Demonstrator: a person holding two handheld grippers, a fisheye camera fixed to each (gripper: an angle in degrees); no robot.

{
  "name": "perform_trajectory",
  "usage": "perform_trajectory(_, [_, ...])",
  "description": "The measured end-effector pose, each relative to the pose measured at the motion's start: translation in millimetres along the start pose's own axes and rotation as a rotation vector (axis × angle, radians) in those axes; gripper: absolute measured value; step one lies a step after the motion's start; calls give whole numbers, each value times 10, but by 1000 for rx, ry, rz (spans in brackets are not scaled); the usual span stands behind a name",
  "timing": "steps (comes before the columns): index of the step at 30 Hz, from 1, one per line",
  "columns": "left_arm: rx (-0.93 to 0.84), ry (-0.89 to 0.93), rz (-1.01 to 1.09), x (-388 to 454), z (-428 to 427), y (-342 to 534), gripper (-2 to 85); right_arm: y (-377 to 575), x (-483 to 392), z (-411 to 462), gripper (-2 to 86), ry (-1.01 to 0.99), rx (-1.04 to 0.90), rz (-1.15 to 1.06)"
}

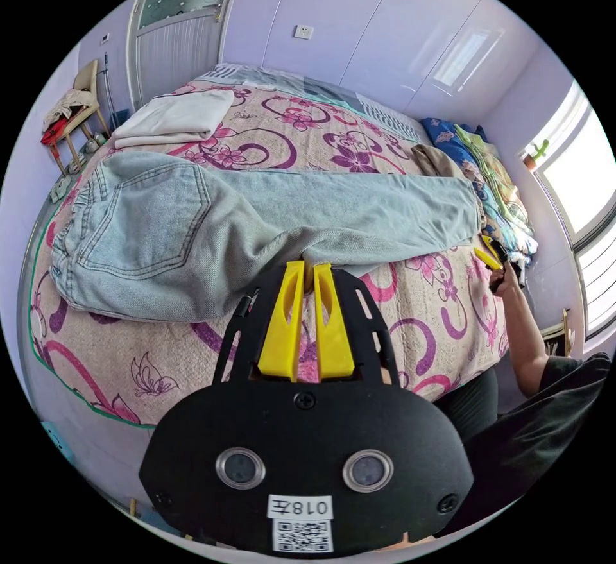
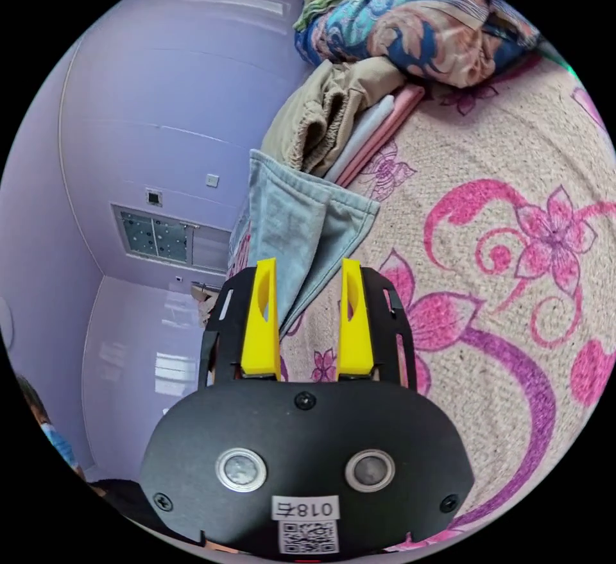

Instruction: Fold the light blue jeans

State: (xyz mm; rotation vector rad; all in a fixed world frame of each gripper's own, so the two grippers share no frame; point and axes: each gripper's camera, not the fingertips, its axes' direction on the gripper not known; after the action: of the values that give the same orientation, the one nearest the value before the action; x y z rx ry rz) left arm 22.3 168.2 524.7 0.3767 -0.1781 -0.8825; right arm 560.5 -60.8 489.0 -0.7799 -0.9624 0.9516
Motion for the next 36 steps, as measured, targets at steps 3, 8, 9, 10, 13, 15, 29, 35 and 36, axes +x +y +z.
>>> perform_trajectory(3, [10, 3, -2, -102, -19, -9, 0, -39, 139, -54, 132, -10, 20, 73])
perform_trajectory(8, [20, 28, -12, -336, -2, 5, 2, -153, 377, 66, 109, -191, -9, 100])
perform_trajectory(9, [20, 28, -11, -353, -3, 11, 2, -175, 387, 81, 108, -202, -1, 86])
perform_trajectory(10, [19, 25, -7, -383, -2, 22, 2, -202, 374, 114, 112, -195, -17, 66])
perform_trajectory(13, [21, 25, -2, -465, -3, 53, 2, -225, 304, 121, 127, -184, -52, 26])
perform_trajectory(15, [24, 28, -1, -518, -8, 68, 2, -181, 263, 22, 126, -118, -51, 19])
perform_trajectory(29, [32, 41, -26, -928, 173, 157, 4, -77, 425, 202, 137, -236, -64, 7])
perform_trajectory(35, [24, 24, -20, -1046, 249, 136, 3, 60, 369, 366, 104, -189, -42, -51])
perform_trajectory(36, [24, 23, -20, -1057, 253, 136, 3, 74, 346, 407, 67, -166, -47, -52])
